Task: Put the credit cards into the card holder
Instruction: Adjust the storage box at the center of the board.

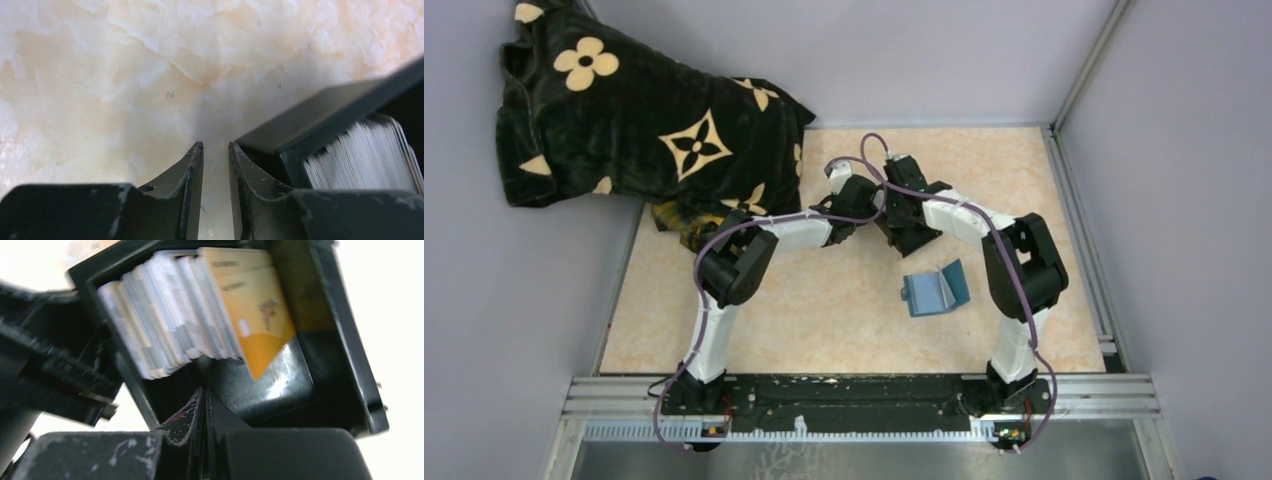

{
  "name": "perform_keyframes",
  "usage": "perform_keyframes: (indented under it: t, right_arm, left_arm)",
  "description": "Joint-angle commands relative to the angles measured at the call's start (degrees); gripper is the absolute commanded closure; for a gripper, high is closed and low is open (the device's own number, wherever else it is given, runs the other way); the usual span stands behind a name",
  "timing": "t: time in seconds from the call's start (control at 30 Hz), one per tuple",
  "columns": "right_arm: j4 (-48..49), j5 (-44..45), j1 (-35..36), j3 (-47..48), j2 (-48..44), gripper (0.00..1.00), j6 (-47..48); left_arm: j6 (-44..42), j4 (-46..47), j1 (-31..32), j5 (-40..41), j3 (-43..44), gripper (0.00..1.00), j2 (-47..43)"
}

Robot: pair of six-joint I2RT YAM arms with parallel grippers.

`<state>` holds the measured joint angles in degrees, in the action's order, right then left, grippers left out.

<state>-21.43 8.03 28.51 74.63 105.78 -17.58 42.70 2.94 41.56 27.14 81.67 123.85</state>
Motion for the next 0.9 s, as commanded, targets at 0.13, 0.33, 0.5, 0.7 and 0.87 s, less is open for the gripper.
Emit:
perform_keyframes:
  t: [0.13,0.33,0.5,0.7,0.87]
  right_arm:
    - [-1.13,1.45,3.31,3.97,-2.39,0.94,-1.11]
    - [-3.77,3.27,3.30,6.74,-5.35,0.85,0.72]
    - [-5.06,5.20,3.03,8.62,-6.56,0.69,1.86]
    - [-5.41,5.06,0.67,11.21,-4.93,0.60,2.96]
    - [-4.56,3.16,-1.48,12.43,-2.51,0.59,3.63]
  left_arm:
    - [-3.71,-0.37,-2.02,-2.39,3.40,0.67,1.14]
    - [-3.83,0.51,-2.54,-2.86,0.11,0.66,-1.39]
    - [-3.55,2.03,-2.54,-3.21,-3.54,0.65,-4.00]
    - [-3.37,2.42,-2.45,-5.34,-6.47,0.64,-6.41]
    - [-3.29,2.46,-2.32,-7.63,-8.02,0.64,-7.42]
